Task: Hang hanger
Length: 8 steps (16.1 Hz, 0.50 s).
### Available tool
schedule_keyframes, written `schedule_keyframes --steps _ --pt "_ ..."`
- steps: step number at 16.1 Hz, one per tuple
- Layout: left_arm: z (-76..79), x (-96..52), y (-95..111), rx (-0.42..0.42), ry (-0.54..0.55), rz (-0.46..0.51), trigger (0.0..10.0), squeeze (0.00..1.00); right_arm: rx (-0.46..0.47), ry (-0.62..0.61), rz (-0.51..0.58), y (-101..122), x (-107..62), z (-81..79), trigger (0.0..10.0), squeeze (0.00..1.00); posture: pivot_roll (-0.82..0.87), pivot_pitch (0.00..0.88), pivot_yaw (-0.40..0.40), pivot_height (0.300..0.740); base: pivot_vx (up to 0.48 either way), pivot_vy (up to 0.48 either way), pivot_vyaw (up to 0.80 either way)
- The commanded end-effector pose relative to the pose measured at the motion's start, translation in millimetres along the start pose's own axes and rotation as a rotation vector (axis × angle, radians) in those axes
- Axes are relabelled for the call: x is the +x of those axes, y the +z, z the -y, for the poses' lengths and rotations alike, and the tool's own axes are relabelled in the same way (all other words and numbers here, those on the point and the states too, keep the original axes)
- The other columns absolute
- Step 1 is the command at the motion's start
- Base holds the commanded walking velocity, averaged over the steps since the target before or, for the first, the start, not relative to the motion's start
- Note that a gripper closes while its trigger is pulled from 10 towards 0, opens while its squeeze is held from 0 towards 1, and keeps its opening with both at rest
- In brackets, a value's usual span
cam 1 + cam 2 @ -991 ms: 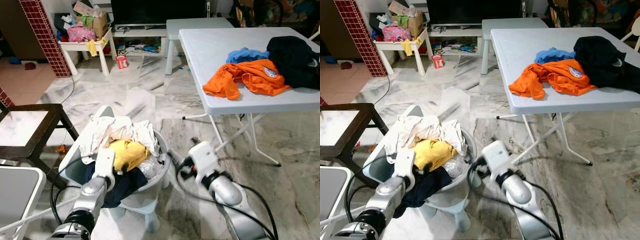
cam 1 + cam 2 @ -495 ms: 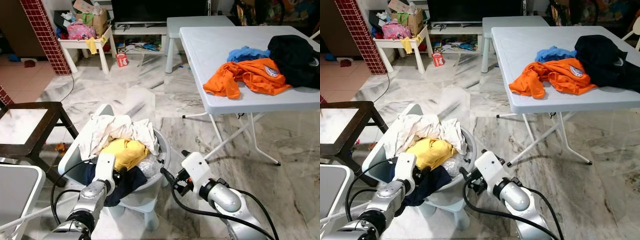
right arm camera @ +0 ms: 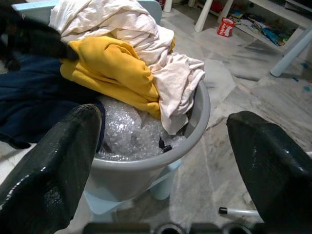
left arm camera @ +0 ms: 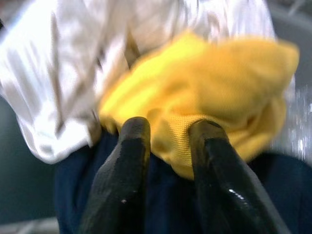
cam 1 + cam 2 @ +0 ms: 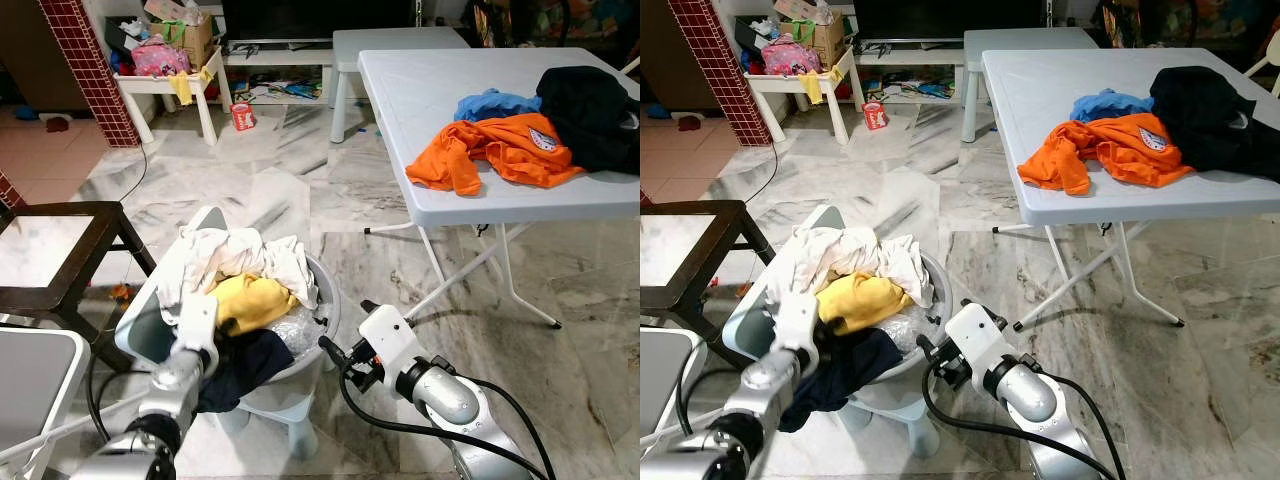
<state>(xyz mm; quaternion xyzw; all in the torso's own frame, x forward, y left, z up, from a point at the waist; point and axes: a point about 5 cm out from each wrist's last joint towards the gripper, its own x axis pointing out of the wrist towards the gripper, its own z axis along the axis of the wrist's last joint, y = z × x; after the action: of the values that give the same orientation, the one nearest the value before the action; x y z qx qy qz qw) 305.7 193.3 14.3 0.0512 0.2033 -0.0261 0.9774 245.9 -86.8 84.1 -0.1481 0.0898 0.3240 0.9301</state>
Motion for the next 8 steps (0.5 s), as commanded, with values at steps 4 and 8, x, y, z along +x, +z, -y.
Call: schedule_keyframes --steps 4,8 --pt "-8.8 5.7 41 -0.007 0.063 0.205 0.0 0.00 -0.021 -0.013 0.017 3 5.1 -0.5 10.0 0.00 -0.13 0.045 0.039 0.740 0.000 0.000 0.00" --pt "-8.3 0.1 86 0.022 0.047 0.465 0.0 0.00 -0.023 -0.028 0.026 3 10.6 0.0 10.0 0.00 -0.11 0.032 0.042 0.740 0.000 0.000 0.00"
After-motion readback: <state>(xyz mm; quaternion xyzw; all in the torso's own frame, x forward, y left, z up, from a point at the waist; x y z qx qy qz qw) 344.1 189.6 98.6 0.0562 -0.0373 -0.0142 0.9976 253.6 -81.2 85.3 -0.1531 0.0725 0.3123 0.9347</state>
